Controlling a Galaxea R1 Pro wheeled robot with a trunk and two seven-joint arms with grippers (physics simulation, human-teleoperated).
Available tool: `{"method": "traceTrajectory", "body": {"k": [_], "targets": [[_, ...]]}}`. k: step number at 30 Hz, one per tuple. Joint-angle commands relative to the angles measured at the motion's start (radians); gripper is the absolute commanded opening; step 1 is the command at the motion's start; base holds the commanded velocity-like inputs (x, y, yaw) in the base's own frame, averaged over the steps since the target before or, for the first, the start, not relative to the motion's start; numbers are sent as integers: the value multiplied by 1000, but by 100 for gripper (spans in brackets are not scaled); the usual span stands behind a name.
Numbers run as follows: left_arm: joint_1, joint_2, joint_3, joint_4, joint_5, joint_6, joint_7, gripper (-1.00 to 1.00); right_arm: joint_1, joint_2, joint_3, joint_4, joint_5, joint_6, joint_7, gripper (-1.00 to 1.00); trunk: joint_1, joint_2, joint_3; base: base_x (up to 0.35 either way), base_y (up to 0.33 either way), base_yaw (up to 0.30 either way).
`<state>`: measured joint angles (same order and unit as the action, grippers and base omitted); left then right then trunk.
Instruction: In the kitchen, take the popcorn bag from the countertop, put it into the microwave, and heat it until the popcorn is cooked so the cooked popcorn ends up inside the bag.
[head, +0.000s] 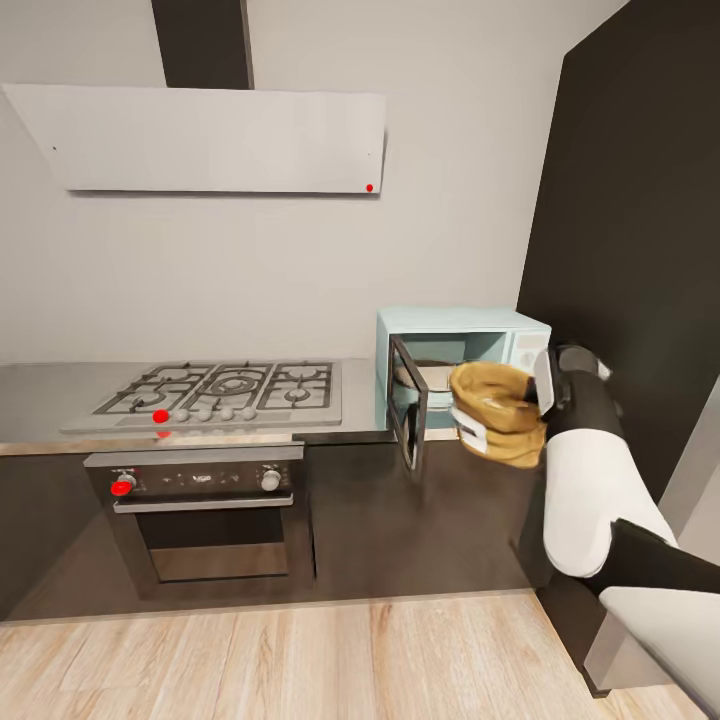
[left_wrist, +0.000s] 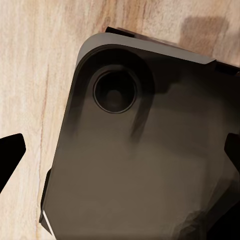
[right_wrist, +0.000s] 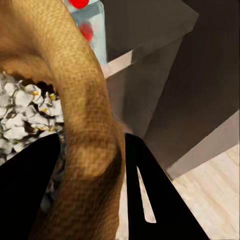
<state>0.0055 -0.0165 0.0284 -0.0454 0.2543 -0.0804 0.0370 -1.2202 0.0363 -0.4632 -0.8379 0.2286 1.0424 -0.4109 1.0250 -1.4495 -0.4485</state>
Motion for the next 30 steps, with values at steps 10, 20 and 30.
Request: {"method": "traceTrajectory", "body": {"k": [10, 20, 30], "targets": [[1, 0, 3, -2, 2, -1, 2, 100, -2, 13, -3, 5, -60, 5, 20, -100, 0, -1, -1, 0, 0, 0], [1, 1, 3, -2, 2, -1, 2, 100, -2, 10, 0, 5, -57, 5, 15, -100, 0, -1, -1, 6, 0, 0], [1, 2, 2, -2, 2, 1, -8, 100, -2, 3, 0, 4, -57, 5, 15, -100, 0, -1, -1, 181, 0, 0]]}}
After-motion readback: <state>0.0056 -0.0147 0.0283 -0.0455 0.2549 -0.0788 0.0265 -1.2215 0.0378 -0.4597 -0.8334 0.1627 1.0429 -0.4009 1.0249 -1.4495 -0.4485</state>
